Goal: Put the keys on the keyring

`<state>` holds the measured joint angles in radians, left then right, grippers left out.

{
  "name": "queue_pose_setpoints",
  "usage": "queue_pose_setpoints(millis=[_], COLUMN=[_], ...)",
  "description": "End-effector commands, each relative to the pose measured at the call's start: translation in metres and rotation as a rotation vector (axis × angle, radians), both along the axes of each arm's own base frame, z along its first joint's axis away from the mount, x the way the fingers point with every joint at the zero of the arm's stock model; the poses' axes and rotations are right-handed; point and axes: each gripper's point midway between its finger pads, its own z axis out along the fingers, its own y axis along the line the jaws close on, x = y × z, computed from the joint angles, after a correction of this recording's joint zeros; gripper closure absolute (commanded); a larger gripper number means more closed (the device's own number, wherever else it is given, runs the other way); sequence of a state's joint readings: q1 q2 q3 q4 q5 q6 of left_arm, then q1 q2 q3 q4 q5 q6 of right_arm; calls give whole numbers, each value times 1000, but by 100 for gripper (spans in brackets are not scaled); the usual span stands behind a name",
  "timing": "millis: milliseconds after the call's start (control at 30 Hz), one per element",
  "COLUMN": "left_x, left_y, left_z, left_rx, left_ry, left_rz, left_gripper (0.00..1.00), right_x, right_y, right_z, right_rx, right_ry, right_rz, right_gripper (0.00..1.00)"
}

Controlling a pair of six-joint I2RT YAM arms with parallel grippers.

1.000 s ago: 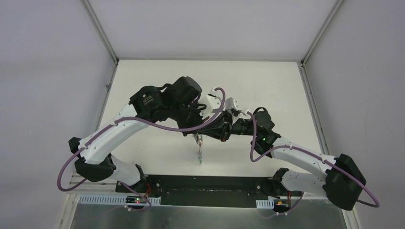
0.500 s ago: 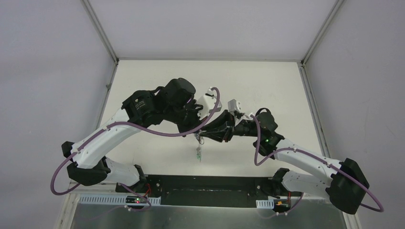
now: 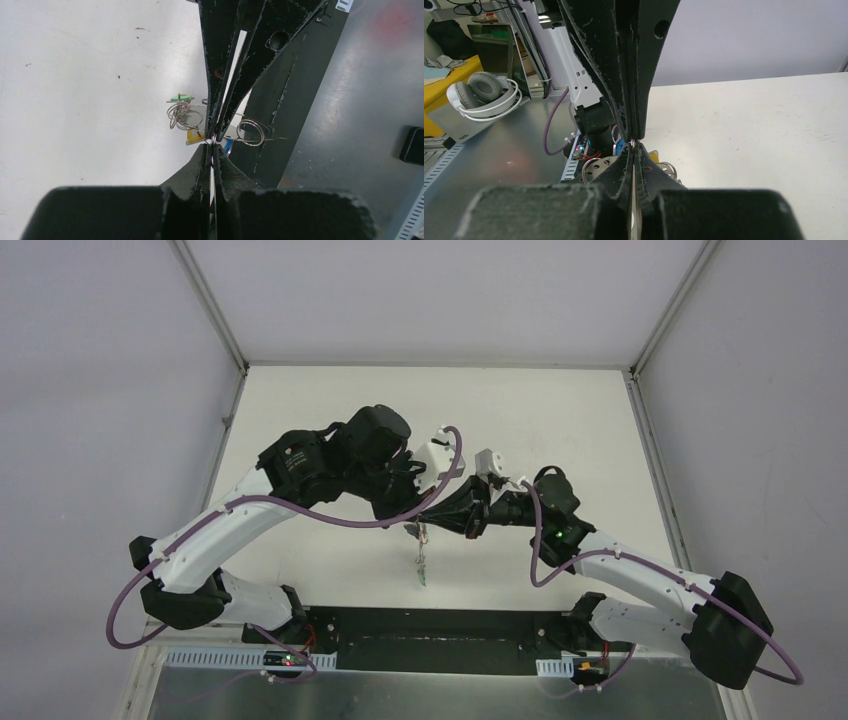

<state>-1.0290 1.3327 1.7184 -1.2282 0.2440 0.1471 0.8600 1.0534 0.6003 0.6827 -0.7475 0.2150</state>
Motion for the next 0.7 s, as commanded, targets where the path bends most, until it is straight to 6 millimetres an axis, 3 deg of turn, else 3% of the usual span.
queue_pose_setpoints(millis=[0,133,267,367,667], left_x=[-2,2,1,2,5], left_y=[-6,-6,-5,-2,17], left_z=[25,37,53,54,42], left_rx=[-112,-210,-346,-418,-665], left_ry=[-68,-78,-84,-57,61], left_rz=[-30,59,116,156,176], left_gripper=[92,57,37,32,34], right_x=[-5,-5,-6,-6,-7], right_y=[-3,-5,-8,-10,-14], right_z=[21,22,23,22,23], right_rx=[51,57,64,67,75], right_ry=[-59,-63,-65,-63,-53], right_rz=[7,-3,-15,-24,-37], right_gripper=[100,100,100,100,100])
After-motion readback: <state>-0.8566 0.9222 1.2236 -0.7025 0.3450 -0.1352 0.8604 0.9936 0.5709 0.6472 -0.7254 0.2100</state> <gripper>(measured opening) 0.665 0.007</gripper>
